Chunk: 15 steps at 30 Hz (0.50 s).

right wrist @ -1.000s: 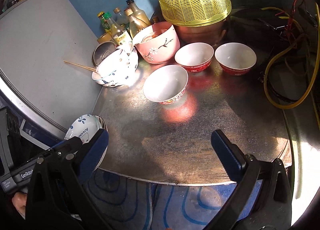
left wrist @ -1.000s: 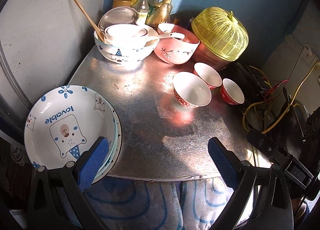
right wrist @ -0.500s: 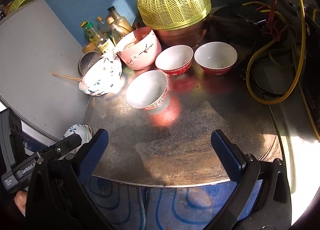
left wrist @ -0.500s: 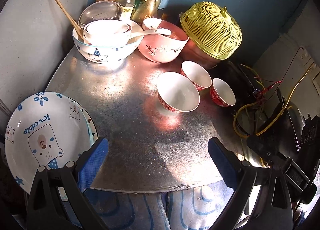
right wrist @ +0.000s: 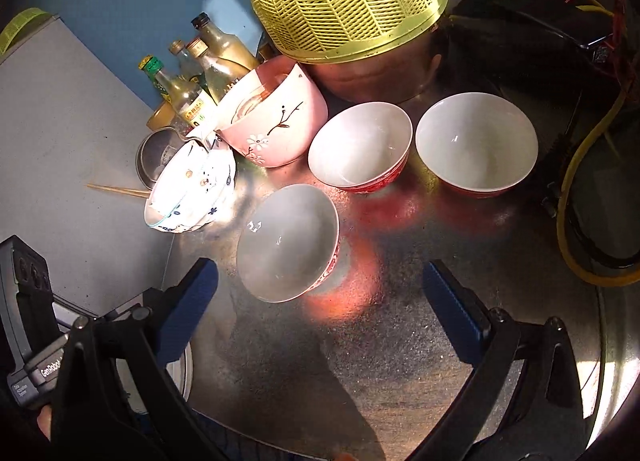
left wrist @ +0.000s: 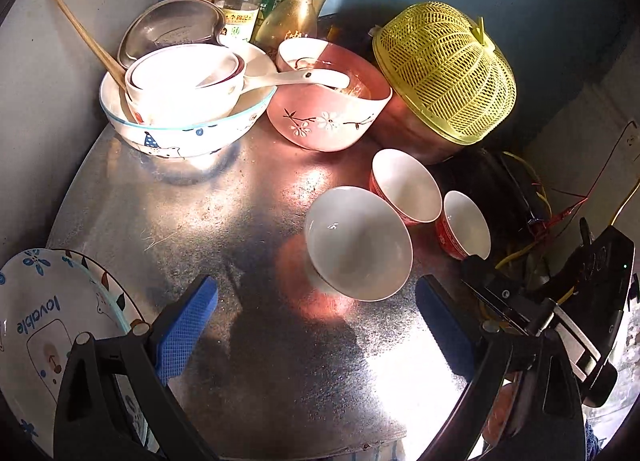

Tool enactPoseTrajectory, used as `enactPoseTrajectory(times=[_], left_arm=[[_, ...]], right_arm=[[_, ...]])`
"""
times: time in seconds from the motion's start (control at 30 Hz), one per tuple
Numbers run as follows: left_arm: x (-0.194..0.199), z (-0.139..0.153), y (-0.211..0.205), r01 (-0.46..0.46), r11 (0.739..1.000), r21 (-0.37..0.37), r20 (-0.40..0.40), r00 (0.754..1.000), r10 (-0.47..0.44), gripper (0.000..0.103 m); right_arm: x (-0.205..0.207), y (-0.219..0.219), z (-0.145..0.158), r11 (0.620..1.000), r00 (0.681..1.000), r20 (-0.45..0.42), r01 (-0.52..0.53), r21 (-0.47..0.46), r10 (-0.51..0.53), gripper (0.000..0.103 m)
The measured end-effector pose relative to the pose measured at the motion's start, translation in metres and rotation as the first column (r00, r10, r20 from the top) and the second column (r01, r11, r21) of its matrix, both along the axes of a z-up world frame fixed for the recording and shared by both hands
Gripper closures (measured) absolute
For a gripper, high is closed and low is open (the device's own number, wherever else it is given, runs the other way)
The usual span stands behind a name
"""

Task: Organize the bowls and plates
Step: 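Move the left tool to the rim of a red-rimmed white bowl, then close the left tool on the rim of the white bowl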

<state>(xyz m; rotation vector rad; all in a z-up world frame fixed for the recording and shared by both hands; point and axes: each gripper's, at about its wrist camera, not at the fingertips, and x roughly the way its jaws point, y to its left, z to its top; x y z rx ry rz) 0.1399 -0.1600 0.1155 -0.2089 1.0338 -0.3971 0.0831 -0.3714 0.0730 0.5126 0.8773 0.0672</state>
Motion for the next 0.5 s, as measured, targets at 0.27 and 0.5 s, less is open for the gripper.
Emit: enactPoseTrajectory(times=[0.27, 0.5], left_arm=[[0.046, -0.021, -0.025, 0.029, 0.998, 0.048, -0.028, 0.999, -0.028, 0.026], [0.063, -0.055, -0.038, 0.055, 0.996, 0.075, -0.103, 0.994, -0.047, 0.059]], right_arm=[[0.035, -0.005, -0.021, 1.0, 0.999, -0.033, -0.013, 0.02, 0.013, 0.022], [0.053, -0.002, -0.046, 0.998, 0.994, -0.101, -0.043, 0.034, 0.046, 0.049]])
